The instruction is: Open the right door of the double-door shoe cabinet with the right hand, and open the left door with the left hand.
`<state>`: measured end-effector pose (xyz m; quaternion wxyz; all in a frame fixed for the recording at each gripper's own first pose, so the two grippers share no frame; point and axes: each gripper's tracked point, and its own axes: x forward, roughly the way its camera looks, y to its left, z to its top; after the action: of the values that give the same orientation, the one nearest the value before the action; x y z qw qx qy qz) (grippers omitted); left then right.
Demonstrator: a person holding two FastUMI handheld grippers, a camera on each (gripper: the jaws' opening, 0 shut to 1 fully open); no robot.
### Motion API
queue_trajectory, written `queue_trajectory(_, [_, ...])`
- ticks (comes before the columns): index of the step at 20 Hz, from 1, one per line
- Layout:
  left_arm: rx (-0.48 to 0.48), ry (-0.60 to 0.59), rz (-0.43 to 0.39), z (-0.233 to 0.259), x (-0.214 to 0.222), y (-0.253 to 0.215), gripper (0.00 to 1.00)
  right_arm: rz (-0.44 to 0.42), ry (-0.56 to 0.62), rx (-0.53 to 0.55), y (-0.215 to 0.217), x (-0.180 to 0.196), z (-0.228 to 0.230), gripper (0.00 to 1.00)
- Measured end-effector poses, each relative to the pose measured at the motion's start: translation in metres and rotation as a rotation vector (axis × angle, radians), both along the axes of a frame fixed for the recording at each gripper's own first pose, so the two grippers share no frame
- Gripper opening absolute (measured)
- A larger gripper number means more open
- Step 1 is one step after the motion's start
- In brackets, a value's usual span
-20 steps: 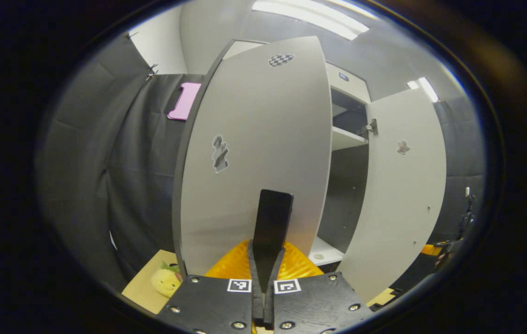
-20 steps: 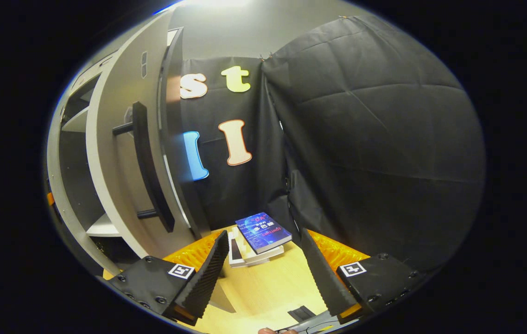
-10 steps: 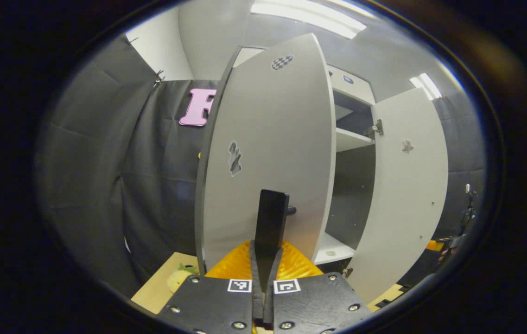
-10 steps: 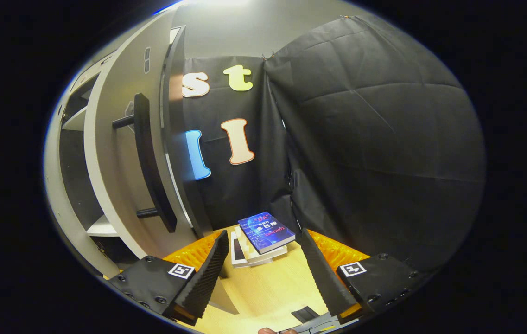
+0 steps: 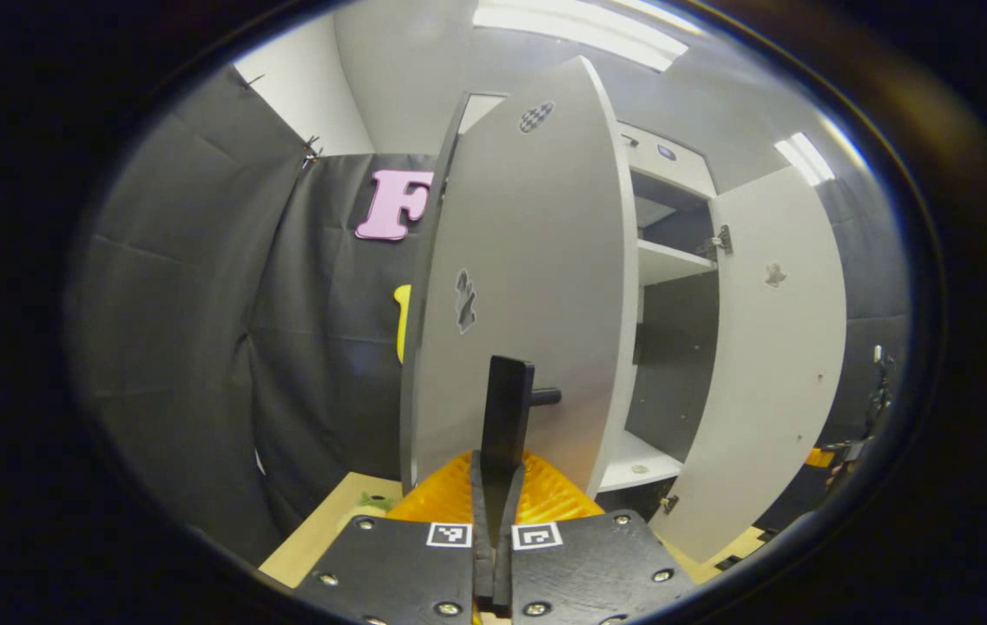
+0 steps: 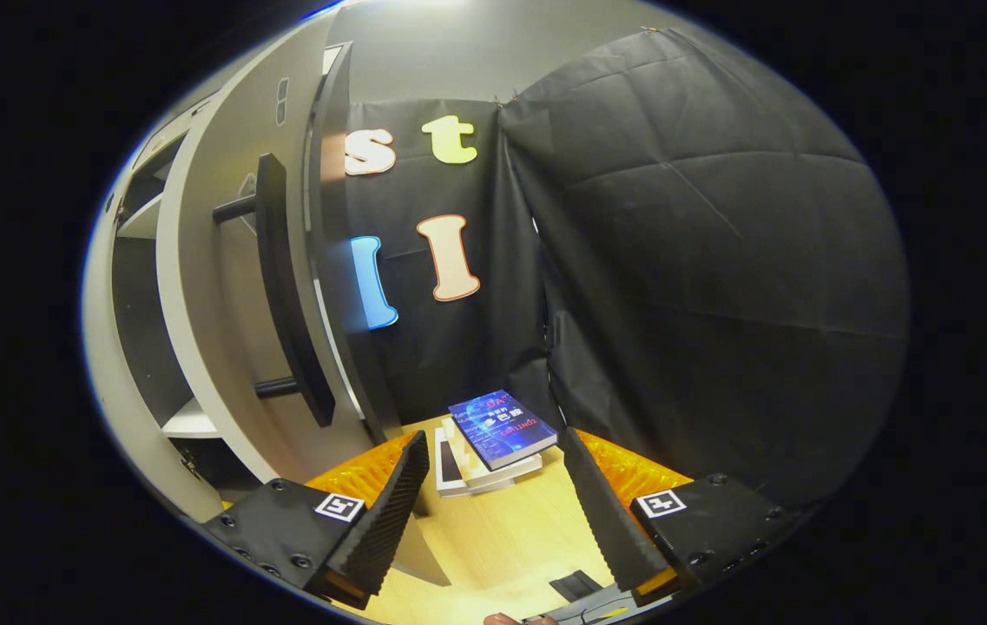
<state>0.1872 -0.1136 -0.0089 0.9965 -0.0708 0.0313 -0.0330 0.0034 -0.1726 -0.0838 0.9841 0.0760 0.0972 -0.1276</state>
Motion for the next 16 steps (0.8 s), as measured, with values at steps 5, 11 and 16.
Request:
queue_trajectory(5, [0.022, -0.004, 0.032, 0.004, -0.006, 0.029, 0.02, -0.018, -0.021, -0.006, -0.008, -0.003, 0.009, 0.98])
queue_trajectory(11, [0.026, 0.015, 0.101, -0.011, -0.005, 0.116, 0.01, -0.006, -0.026, -0.002, -0.006, -0.006, 0.011, 0.98])
queue_trajectory(16, [0.037, 0.001, 0.079, -0.008, -0.004, 0.112, 0.01, 0.028, -0.030, -0.028, 0.004, -0.010, 0.017, 0.98])
